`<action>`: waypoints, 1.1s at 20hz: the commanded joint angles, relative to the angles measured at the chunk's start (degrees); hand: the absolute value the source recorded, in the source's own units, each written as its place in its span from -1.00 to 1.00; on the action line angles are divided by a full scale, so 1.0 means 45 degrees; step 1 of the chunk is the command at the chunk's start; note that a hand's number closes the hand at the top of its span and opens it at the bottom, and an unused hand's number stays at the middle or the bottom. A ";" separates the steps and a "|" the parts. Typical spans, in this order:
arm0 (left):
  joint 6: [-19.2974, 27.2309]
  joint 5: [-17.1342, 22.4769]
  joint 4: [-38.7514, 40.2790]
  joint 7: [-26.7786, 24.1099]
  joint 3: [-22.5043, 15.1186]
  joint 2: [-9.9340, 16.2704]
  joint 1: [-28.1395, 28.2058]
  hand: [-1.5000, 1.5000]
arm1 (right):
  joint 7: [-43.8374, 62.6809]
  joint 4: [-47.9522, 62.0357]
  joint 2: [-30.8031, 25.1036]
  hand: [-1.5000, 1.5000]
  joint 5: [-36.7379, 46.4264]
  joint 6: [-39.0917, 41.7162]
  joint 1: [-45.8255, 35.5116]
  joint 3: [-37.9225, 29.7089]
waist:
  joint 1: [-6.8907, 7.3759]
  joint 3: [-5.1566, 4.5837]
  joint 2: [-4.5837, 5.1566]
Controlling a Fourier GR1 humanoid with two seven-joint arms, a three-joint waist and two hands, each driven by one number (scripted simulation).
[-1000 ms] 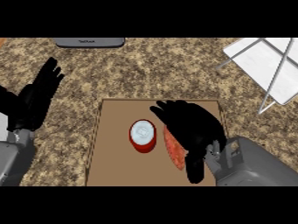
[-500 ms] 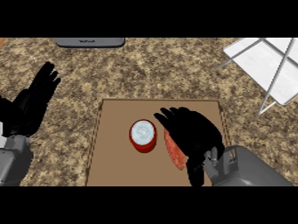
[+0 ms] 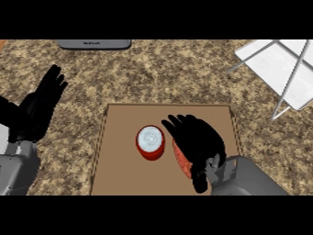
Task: Pick the sweet potato from the tray and place it in the tiered shelf
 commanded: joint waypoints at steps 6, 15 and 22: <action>-0.0342 -0.0205 -0.0644 0.0876 0.0724 -0.0188 -0.0132 0.00 | -0.1715 0.2118 0.0970 -1.00 0.1673 -0.0373 0.0326 -0.0643 | 0.0021 0.0002 0.0001; -0.0955 -0.0926 0.0190 -0.0577 0.0610 -0.0784 0.0646 0.00 | -0.3267 0.3658 0.1359 1.00 0.3101 -0.1038 0.1136 -0.0147 | 0.0018 0.0000 0.0004; -0.1205 -0.0894 0.0544 -0.0224 0.0958 -0.0830 -0.0055 0.00 | -0.5498 0.4840 0.1456 1.00 0.4415 -0.2824 0.0225 -0.0396 | 0.0039 0.0001 0.0024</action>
